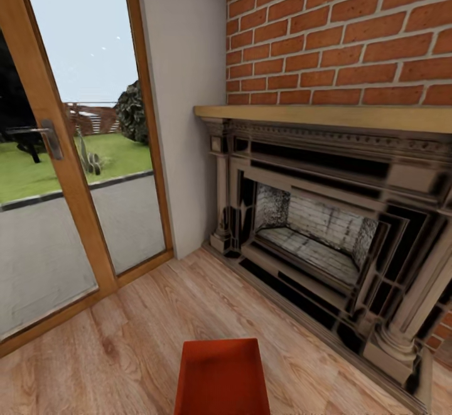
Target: Move the two storage containers from the living room to the garage. In the garage, place one container on the floor and stack the other container on top of it (either order is fine).
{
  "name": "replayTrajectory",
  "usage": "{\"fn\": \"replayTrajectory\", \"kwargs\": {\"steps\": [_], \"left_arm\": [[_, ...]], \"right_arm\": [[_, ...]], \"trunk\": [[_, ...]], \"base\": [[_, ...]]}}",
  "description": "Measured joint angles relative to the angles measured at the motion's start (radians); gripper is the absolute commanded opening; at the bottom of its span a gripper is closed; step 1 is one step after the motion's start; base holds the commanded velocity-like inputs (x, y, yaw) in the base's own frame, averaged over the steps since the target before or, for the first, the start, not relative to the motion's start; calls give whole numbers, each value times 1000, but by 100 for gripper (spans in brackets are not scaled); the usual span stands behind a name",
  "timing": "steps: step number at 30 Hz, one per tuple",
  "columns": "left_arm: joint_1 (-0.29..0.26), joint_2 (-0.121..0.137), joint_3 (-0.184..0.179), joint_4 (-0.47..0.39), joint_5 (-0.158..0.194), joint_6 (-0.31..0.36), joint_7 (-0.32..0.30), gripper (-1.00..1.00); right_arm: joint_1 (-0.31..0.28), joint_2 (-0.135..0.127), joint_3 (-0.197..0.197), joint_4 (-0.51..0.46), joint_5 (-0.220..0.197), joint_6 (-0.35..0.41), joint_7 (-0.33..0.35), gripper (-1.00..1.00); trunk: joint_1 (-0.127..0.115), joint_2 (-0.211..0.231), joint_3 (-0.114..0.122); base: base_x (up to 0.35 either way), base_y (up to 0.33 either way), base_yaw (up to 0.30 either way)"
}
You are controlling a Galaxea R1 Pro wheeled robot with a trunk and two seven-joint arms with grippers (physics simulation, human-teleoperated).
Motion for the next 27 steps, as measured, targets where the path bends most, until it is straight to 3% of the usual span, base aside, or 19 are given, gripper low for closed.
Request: {"fn": "replayTrajectory", "kwargs": {"steps": [8,27], "left_arm": [[0,0,1,0,1,0,0,100],[0,0,1,0,1,0,0,100]], "right_arm": [[0,0,-1,0,0,0,0,100],[0,-1,-1,0,0,0,0,100]], "trunk": [[0,0,-13],[0,0,-43]], "base": [[0,-115,0],[0,-4,0]]}}
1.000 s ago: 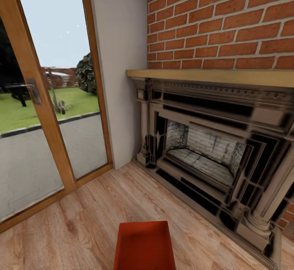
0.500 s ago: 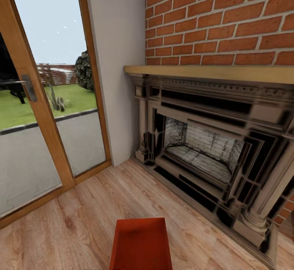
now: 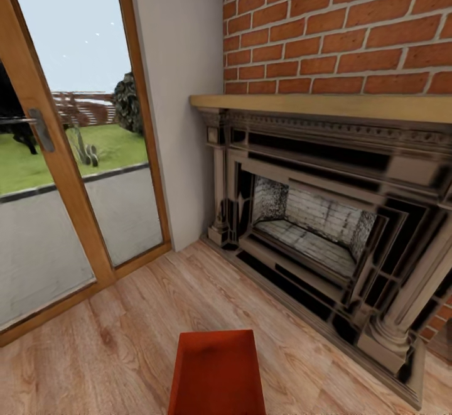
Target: Move the two storage containers from the living room to the garage. In the garage, place one container on the floor and stack the other container on top of it (either order is fine).
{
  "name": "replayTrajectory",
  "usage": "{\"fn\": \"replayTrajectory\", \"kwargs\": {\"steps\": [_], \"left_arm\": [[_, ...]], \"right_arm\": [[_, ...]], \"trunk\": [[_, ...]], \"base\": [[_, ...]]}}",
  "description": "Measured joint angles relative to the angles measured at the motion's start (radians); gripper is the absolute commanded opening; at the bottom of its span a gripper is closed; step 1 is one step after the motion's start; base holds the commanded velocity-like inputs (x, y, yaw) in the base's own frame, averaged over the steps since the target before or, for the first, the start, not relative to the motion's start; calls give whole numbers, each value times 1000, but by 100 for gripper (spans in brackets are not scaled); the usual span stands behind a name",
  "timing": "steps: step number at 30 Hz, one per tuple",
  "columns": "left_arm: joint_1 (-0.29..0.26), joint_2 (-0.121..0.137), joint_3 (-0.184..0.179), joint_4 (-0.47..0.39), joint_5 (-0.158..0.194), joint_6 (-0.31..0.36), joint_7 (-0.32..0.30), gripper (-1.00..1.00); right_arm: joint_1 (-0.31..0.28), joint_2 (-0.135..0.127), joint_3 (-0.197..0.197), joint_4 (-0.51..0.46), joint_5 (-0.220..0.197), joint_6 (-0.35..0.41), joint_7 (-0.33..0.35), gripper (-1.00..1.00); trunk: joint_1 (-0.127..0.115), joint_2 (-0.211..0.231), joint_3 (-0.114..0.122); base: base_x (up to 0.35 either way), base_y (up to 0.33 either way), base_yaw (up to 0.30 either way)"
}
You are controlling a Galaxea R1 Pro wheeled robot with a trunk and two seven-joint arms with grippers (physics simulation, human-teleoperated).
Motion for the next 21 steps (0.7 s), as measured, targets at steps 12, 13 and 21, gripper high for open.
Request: {"fn": "replayTrajectory", "kwargs": {"steps": [12,13,21], "left_arm": [[0,0,-1,0,0,0,0,100],[0,0,-1,0,0,0,0,100],[0,0,-1,0,0,0,0,100]], "right_arm": [[0,0,-1,0,0,0,0,100],[0,0,0,0,0,0,0,100],[0,0,0,0,0,0,0,100]], "trunk": [[0,0,-19],[0,0,-21],[0,0,-33]], "base": [[0,100,0],[0,30,0],[0,9,0]]}}
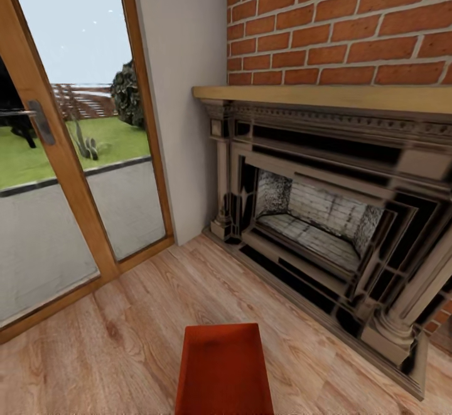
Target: Move the two storage containers from the living room to the garage. In the garage, place one container on the floor and stack the other container on top of it (either order is fine).
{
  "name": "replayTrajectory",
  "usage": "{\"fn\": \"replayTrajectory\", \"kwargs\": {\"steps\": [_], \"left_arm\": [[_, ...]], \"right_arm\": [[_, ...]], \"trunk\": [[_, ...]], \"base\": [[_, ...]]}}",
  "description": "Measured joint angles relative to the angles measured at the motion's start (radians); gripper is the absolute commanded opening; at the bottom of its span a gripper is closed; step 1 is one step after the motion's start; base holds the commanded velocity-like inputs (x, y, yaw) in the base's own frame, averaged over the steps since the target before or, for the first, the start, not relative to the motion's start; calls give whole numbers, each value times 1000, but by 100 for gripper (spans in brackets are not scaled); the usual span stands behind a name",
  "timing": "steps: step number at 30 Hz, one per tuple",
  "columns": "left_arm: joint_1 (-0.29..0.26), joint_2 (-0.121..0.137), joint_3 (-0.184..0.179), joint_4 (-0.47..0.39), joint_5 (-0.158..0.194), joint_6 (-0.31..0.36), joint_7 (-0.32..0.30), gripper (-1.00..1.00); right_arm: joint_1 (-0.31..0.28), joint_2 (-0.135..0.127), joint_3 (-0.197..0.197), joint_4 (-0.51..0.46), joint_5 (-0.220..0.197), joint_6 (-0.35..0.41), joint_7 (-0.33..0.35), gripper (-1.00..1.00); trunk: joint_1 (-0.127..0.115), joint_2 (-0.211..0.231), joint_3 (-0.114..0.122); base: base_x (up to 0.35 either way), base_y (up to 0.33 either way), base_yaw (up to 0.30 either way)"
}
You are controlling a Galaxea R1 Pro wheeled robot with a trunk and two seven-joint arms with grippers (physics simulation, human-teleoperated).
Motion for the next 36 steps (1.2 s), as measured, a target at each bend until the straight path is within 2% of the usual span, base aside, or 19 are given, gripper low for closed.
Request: {"fn": "replayTrajectory", "kwargs": {"steps": [36], "left_arm": [[0,5,-5,-1,-10,0,0,100]], "right_arm": [[0,4,4,0,12,0,1,100]], "trunk": [[0,0,-57]], "base": [[0,0,0]]}}
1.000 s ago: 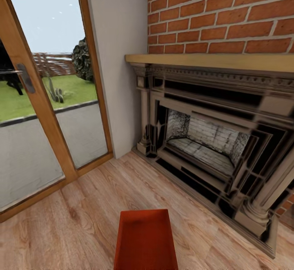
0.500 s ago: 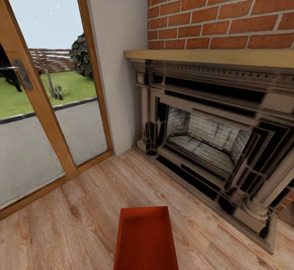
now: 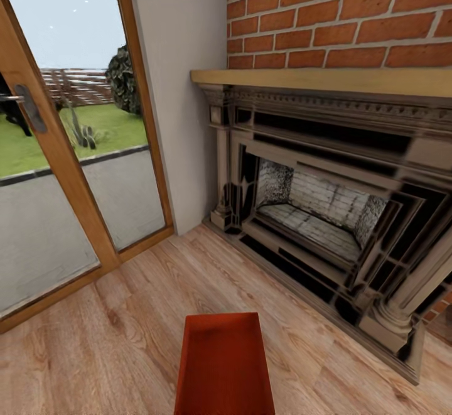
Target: Move the two storage containers from the living room to the garage. In the garage, place one container on the floor and stack the other container on top of it (either order is fine).
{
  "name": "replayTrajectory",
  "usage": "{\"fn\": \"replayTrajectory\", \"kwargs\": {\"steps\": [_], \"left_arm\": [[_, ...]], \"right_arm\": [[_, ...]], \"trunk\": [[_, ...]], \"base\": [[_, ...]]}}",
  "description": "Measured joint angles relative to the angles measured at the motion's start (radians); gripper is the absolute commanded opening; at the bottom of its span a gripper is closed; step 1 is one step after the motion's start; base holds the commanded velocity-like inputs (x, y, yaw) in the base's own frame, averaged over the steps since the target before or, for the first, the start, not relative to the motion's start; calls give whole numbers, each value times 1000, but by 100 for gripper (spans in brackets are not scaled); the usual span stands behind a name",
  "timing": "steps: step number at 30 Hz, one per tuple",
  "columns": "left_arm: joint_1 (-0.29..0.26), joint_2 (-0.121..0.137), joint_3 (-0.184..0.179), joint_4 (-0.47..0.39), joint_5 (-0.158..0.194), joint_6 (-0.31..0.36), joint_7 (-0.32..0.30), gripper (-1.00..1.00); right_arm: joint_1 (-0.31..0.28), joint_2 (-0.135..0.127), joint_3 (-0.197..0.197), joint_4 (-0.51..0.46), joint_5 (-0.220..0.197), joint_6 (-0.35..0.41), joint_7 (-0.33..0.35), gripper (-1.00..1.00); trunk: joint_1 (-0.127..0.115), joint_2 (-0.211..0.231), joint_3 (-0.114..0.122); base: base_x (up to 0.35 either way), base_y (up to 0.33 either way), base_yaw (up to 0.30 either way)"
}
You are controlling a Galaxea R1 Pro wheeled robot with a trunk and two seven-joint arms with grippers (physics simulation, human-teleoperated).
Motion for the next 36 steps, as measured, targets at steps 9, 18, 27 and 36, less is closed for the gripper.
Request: {"fn": "replayTrajectory", "kwargs": {"steps": [9,18,27,36], "left_arm": [[0,0,1,0,0,0,0,100],[0,0,1,0,0,0,0,100],[0,0,1,0,0,-1,0,100],[0,0,1,0,1,-1,0,100]], "right_arm": [[0,1,2,0,1,1,3,100],[0,0,2,0,-1,2,3,100],[0,0,1,0,-1,3,2,100],[0,1,2,0,-2,3,-1,100]], "trunk": [[0,0,-14],[0,0,-29],[0,0,-43],[0,0,-57]], "base": [[0,0,0],[0,0,0],[0,0,0],[0,0,0]]}}
